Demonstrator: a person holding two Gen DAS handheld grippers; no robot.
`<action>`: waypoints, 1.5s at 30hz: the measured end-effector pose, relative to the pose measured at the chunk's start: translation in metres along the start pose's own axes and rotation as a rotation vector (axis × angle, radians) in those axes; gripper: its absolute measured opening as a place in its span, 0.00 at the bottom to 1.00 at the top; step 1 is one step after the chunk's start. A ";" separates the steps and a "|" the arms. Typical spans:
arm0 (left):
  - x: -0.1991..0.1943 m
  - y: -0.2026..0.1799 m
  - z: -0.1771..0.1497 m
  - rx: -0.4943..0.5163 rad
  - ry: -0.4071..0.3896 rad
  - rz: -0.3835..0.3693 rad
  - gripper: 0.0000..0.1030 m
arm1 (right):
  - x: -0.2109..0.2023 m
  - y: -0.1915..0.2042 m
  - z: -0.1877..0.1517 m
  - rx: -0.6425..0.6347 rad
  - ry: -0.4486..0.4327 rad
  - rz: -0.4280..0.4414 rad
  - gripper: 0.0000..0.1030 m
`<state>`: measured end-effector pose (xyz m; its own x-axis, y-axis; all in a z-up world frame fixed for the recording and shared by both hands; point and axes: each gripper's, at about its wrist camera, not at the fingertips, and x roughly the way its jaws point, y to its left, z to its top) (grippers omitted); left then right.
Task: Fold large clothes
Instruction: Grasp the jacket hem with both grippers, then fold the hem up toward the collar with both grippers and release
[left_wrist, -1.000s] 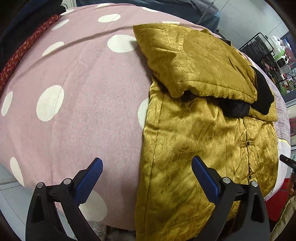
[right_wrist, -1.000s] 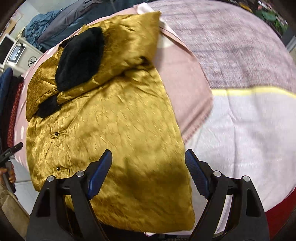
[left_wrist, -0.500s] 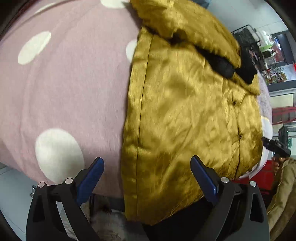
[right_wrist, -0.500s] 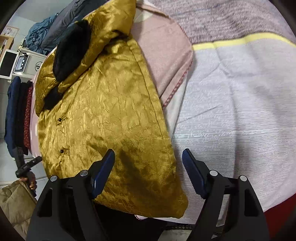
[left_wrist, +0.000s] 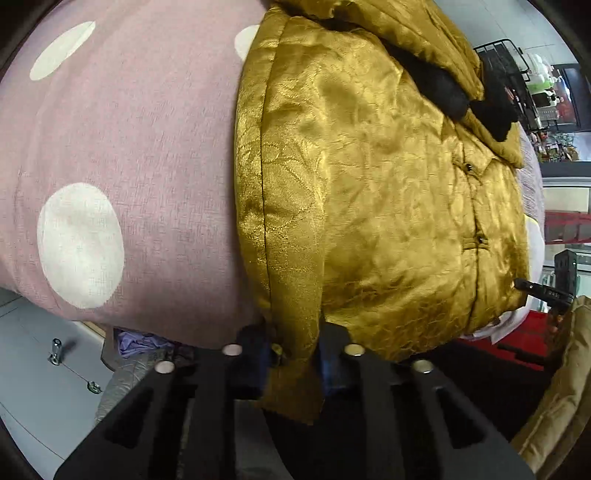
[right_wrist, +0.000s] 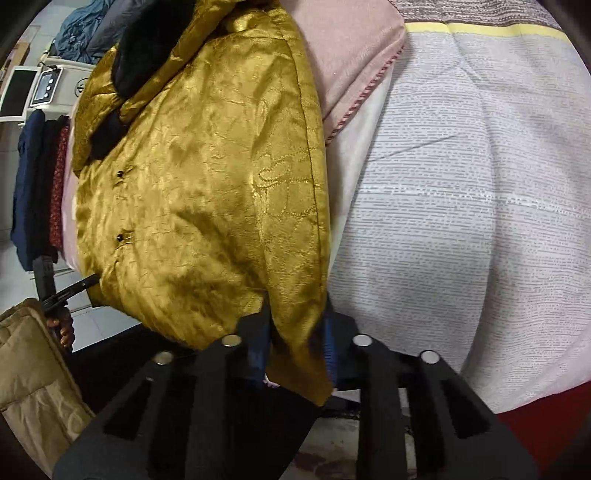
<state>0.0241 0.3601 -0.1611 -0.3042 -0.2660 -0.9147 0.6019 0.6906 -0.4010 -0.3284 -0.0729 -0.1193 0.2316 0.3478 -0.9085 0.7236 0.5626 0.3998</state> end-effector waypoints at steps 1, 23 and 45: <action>-0.004 -0.006 0.000 0.032 0.003 0.013 0.11 | -0.004 0.001 0.000 -0.002 -0.001 0.020 0.13; -0.072 -0.033 0.067 0.073 -0.170 0.076 0.08 | -0.055 0.043 0.030 -0.046 -0.128 0.145 0.08; -0.091 -0.060 0.290 -0.045 -0.315 0.172 0.12 | -0.108 0.066 0.268 0.070 -0.400 0.089 0.08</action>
<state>0.2301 0.1477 -0.0688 0.0454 -0.3321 -0.9421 0.5890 0.7707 -0.2433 -0.1317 -0.2739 -0.0278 0.5194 0.0662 -0.8520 0.7286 0.4867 0.4820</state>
